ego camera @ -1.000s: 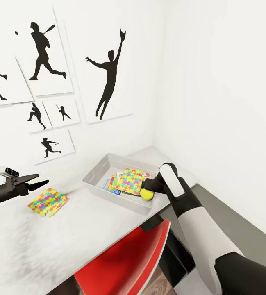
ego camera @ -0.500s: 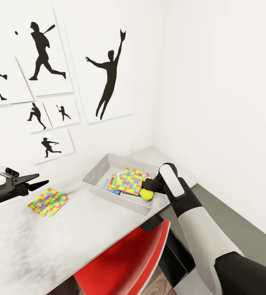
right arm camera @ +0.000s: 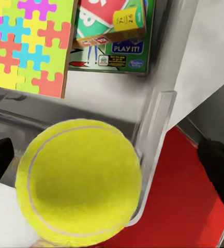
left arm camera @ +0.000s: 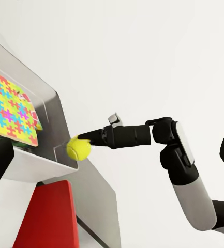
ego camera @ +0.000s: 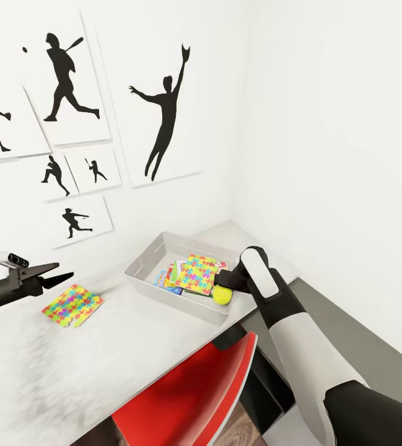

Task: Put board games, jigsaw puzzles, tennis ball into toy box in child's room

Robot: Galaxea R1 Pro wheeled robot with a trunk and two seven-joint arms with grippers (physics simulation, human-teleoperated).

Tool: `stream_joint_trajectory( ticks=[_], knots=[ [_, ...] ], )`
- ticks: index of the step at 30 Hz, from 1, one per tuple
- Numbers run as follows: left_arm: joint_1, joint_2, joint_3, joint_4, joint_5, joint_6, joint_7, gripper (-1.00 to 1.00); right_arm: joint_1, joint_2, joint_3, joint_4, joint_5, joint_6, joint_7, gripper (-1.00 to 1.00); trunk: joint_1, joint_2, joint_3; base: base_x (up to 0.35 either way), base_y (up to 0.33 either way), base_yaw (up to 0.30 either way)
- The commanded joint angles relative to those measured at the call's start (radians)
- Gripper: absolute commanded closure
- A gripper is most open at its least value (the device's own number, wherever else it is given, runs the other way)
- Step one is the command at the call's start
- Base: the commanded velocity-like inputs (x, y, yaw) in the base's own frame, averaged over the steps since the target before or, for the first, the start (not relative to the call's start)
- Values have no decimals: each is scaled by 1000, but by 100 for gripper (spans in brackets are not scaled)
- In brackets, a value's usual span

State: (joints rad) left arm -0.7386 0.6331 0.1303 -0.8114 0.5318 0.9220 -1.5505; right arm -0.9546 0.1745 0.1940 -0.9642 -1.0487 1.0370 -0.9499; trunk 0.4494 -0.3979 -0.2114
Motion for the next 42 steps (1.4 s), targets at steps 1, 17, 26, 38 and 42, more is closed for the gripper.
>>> stream_joint_trajectory(
  ticks=[1, 17, 26, 38, 42],
  knots=[
    [-1, 0, -1, 0, 1, 11, -3, -100, -1, 0, 1, -1, -9, 3, -10, -100, 1, -2, -2, 0, 0, 0],
    [0, 0, 0, 0, 1, 11, -3, -100, -1, 0, 1, -1, -8, 3, -10, -100, 1, -2, -2, 0, 0, 0],
    [0, 0, 0, 4, 1, 11, -3, -100, 0, 0, 1, -50, -7, 3, 4, -100, 1, -2, -2, -11, 0, 0],
    [0, 0, 0, 5, -1, 11, -3, -100, 0, 0, 5, -110, -8, 4, 9, -100, 1, -2, 11, -201, 0, 0],
    [0, 0, 0, 5, -1, 10, -3, -100, 1, 0, 5, -122, -8, 4, 10, -100, 1, -2, 17, -296, 0, 0]
  ],
)
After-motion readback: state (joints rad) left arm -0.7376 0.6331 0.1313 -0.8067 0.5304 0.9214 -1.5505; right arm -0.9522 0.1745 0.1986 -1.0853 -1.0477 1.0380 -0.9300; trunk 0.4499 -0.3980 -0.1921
